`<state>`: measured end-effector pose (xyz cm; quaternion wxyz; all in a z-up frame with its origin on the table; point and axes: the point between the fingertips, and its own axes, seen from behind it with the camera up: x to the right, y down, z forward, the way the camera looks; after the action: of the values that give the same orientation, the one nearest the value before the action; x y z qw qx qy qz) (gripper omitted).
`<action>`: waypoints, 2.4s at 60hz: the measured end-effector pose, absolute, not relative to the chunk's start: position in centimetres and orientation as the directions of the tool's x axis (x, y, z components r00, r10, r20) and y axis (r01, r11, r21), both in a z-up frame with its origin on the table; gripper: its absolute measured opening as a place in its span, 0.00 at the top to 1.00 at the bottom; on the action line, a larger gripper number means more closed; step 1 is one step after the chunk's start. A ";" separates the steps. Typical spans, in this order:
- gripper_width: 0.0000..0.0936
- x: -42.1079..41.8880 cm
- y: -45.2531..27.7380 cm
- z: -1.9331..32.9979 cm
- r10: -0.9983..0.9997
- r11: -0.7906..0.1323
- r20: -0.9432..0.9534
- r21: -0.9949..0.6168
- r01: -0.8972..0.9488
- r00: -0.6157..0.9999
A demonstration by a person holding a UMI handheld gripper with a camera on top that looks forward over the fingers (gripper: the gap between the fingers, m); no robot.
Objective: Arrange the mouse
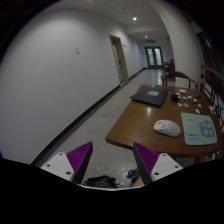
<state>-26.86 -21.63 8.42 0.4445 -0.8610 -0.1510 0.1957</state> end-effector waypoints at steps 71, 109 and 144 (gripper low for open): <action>0.46 -7.8 8.2 -1.9 0.227 -0.608 0.013 -0.779 0.152 0.974; 0.64 11.9 1.1 6.1 -0.063 -0.497 -0.015 -0.867 -0.044 0.998; 0.10 11.6 -6.3 2.5 0.077 -0.601 -0.017 -0.798 0.032 0.997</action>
<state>11.64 -6.25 2.48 0.4455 -0.8944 -0.0305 0.0248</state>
